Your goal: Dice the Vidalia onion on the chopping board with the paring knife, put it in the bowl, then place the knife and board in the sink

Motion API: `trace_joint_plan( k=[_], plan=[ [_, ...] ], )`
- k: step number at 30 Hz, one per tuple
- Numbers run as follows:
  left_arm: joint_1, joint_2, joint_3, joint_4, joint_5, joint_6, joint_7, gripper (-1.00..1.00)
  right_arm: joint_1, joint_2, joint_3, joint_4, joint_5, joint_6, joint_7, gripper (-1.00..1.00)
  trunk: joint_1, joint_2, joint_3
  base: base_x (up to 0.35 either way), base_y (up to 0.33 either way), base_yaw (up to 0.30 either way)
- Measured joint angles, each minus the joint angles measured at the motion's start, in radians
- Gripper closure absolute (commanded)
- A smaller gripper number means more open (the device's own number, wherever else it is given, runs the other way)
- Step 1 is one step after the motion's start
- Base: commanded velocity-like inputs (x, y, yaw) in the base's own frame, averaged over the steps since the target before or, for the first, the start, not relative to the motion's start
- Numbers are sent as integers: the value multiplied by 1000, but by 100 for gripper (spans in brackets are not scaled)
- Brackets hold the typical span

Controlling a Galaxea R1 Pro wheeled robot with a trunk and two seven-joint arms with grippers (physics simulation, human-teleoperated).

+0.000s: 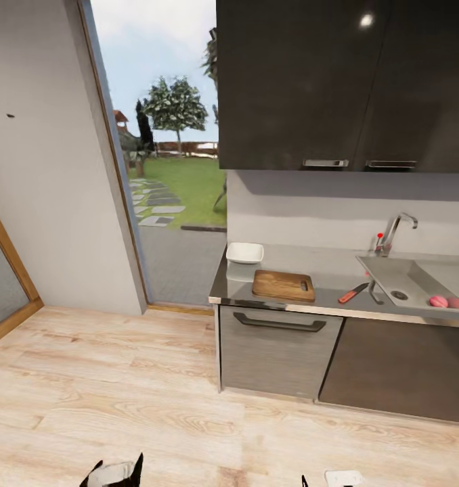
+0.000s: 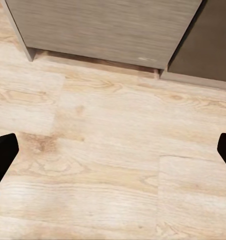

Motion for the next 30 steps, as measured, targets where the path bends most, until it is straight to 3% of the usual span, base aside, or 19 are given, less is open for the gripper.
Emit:
trace_joint_plan(
  k=[4, 7, 11, 17, 30],
  plan=[
    [188, 20, 0, -353, -2, 174, -2, -100, 0, 0, 0, 0, 0, 0, 1, -100, 0, 0, 0, 0, 0, 0],
    [254, 25, -3, -428, -3, 203, -2, -100, 0, 0, 0, 0, 0, -1, 1, -100, 0, 0, 0, 0, 0, 0],
    [290, 28, -6, -460, -3, 219, -2, -100, 0, 0, 0, 0, 0, -1, 0, -100, 0, 0, 0, 0, 0, 0],
    [298, 28, -5, -468, -4, 224, 0, -100, 0, 1, -3, 0, 0, -3, 0, -100, 0, 0, 0, 0, -68, -1],
    [300, 24, -6, -469, -4, 229, 3, -100, 0, 2, -4, -16, 0, -15, 0, -100, 0, 0, 4, 0, -304, -117]
  ],
)
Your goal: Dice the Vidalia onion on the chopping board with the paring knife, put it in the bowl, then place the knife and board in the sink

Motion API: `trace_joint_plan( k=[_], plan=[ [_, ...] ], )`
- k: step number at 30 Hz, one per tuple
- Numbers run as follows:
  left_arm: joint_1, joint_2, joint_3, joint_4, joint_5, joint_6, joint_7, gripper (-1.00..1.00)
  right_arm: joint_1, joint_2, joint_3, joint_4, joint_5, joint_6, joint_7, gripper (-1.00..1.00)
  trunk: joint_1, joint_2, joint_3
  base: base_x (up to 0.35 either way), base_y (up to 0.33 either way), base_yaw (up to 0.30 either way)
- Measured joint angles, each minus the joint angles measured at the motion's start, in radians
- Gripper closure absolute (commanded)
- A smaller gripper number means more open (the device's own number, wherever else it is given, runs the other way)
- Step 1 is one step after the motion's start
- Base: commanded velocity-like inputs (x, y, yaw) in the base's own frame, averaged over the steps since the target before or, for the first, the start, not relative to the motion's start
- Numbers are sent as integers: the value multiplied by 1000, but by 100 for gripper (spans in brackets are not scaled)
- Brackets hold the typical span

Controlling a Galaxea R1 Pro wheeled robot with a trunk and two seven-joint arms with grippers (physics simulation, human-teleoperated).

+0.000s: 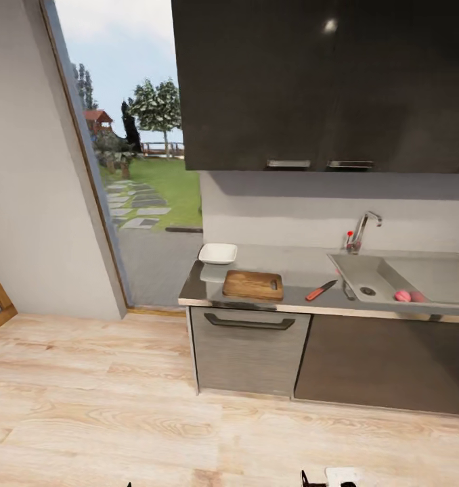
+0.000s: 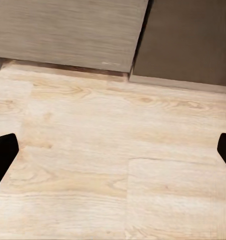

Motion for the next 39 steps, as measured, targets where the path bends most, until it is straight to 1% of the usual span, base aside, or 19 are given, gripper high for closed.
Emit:
trace_joint_plan(
  k=[3, 5, 6, 8, 9, 11, 12, 13, 14, 15, 17, 18, 20, 21, 23, 27, 29, 35, 39],
  plan=[
    [0, 0, 1, 0, 0, 1, 0, -100, 0, 2, 3, -41, 0, -57, -4, -100, 0, 0, 0, 0, -318, -10],
    [0, -1, 1, 0, 0, 2, 0, -100, 0, 11, 5, -85, 1, -110, -5, -100, 0, 0, 0, 15, -318, -4],
    [0, -2, 1, 0, 0, 2, 0, -100, 0, 26, 6, -115, 3, -141, -5, -100, 0, 0, 0, 35, -318, -3],
    [0, -3, 1, 1, 1, 2, 0, -100, 1, 44, 6, -145, 5, -165, -6, -100, 0, 0, 0, 49, -318, -2],
    [0, -4, 1, 2, 1, 3, 0, -100, 1, 61, 7, -178, 7, -181, -6, -100, 0, 0, 0, 60, -318, -1],
    [0, -4, 2, 4, 1, 4, 0, -100, 2, 75, 7, -219, 9, -191, -6, -100, 0, 0, 0, 70, -318, -1],
    [0, -5, 2, 5, 1, 4, 0, -100, 7, 84, 8, -262, 14, -197, -1, -100, 0, 0, 0, 79, -317, 0],
    [0, -5, 2, 6, 1, 5, 0, -100, 14, 88, 7, -287, 17, -200, 3, -100, 0, 0, 0, 88, -315, 0],
    [0, -5, 2, 7, 2, 5, 0, -100, 38, 97, 7, -347, 25, -197, 18, -100, 0, 0, 0, 97, -313, 0],
    [1, -5, 4, 9, 2, 11, 1, -100, 93, 112, 8, -488, 36, -126, 81, -100, 0, 0, 0, 100, -312, 0],
    [1, -5, 5, 9, 1, 15, 2, -100, 107, 115, 8, -521, 40, -91, 117, -100, 0, 0, 0, 106, -309, 0],
    [1, -5, 5, 10, 2, 16, 2, -100, 121, 117, 9, -542, 44, -75, 151, -100, 0, 0, 0, 113, -306, 0],
    [1, -5, 5, 12, 2, 17, 2, -100, 146, 122, 8, -576, 45, -75, 194, -100, 0, 0, 0, 117, -305, 0],
    [1, -5, 6, 23, 2, 18, 2, -100, 174, 136, 7, -602, 48, -89, 214, -100, 0, 0, 0, 124, -302, 0],
    [-1, -6, 7, 59, 2, 18, 2, -100, 237, 141, 5, -623, 52, -154, 212, -100, 0, 0, 0, 126, -301, 0],
    [0, -7, 7, 88, 3, 18, 2, -100, 311, 141, 4, -637, 55, -273, 187, -100, 0, 0, 0, 131, -298, 0],
    [1, -7, 7, 97, 3, 18, 2, -100, 343, 141, 4, -643, 56, -309, 180, -100, 0, 0, 0, 138, -293, 0],
    [1, -11, 7, 106, 4, 18, 2, -100, 430, 141, 4, -651, 56, -356, 175, -100, 0, 0, 0, 151, -285, 0],
    [1, -12, 7, 107, 4, 18, 2, -100, 461, 141, 3, -657, 54, -366, 175, -100, 0, 0, 0, 154, -282, 0]
  ],
)
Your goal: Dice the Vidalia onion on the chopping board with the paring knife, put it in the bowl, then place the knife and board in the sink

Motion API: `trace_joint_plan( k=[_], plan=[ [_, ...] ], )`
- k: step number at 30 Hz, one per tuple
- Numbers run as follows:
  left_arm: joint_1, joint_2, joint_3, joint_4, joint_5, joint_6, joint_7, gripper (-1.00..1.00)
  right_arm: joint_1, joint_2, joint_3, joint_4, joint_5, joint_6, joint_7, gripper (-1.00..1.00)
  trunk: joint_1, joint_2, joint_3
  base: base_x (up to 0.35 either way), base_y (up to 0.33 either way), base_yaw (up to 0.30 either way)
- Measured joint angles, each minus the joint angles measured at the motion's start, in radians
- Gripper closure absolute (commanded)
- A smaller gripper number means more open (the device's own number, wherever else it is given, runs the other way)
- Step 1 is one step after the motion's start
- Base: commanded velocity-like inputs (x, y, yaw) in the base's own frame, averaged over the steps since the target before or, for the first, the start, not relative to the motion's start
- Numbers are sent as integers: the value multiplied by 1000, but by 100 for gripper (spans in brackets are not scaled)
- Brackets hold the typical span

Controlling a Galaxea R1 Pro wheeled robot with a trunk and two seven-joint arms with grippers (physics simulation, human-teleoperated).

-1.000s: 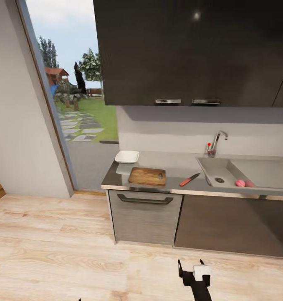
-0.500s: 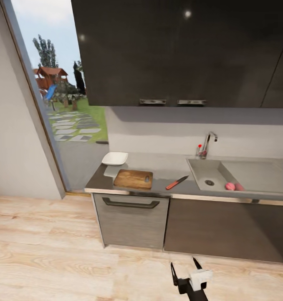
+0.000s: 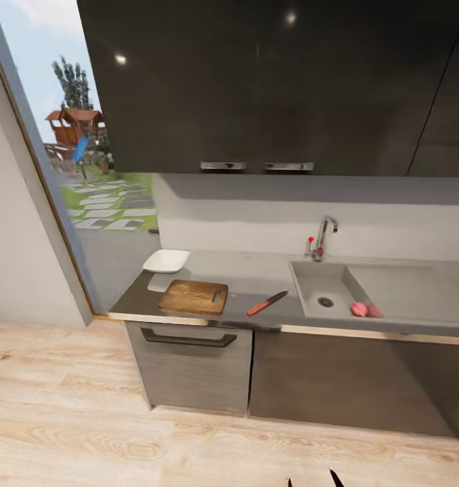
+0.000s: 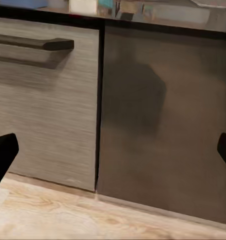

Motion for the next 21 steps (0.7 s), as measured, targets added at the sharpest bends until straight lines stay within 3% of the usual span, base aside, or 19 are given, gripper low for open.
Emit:
trace_joint_plan(
  k=[2, 9, 13, 17, 21],
  plan=[
    [0, 0, -1, 0, 0, 0, 0, -100, 9, 0, -2, 10, -2, 17, 0, -100, 0, 0, 0, 88, -300, 0],
    [0, -1, -5, -2, -2, 0, 0, -100, 15, 0, -10, 27, -7, 201, -3, -100, 0, 0, 0, 21, -316, 0],
    [0, -1, -7, -2, -2, 0, 0, -100, 16, 0, -16, 31, -9, 240, -4, -100, 0, 0, 0, 2, -321, 0],
    [0, 1, -7, -4, -2, 0, 0, -100, 16, 0, -81, 36, -12, 282, -4, -100, 0, 0, 0, 0, -321, 0],
    [0, 1, -6, -2, -2, 0, 0, -100, 16, 0, -97, 36, -12, 304, -3, -100, 0, 0, 1, 0, -321, -140]
  ],
)
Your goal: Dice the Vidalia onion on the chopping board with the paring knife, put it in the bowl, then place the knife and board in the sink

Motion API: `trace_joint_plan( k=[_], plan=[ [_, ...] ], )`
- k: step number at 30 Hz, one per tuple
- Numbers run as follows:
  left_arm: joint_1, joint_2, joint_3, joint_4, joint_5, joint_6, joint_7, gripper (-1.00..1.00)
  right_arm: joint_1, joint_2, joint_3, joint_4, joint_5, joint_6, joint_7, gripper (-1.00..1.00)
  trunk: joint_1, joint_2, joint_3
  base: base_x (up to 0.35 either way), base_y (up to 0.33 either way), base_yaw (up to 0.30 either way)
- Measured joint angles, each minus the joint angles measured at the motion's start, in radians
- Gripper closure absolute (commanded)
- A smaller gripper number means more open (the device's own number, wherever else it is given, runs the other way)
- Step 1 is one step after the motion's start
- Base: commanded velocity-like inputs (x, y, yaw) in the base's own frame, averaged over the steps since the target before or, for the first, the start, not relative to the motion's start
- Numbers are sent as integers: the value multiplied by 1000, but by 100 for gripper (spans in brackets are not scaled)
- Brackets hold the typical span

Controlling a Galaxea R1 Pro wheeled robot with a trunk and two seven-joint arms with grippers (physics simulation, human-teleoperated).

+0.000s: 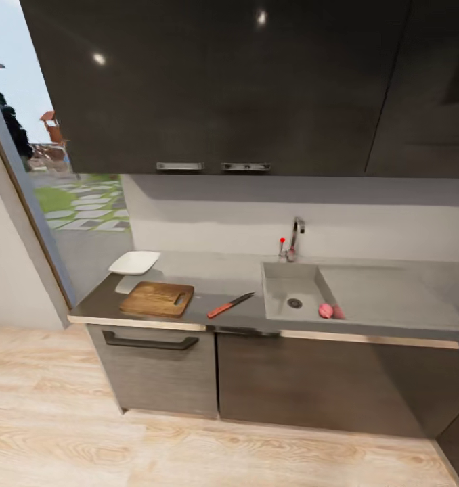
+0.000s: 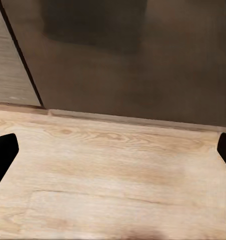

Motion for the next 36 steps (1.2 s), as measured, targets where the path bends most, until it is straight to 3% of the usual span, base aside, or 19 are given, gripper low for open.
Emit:
trace_joint_plan(
  k=[7, 25, 36],
  plan=[
    [0, 0, 1, 2, 1, 0, 0, -100, 0, 0, -3, 9, 0, 5, 0, -100, 0, 0, 4, 0, -321, -174],
    [0, -2, 2, 17, 2, 0, 0, -100, 0, 0, -3, 19, 0, 5, 1, -100, 0, 0, 4, -3, -321, -7],
    [0, 0, 2, 18, 2, 0, 0, -100, 0, 0, -3, 26, 0, 5, 1, -100, 0, 0, 4, -159, -286, 0]
  ],
)
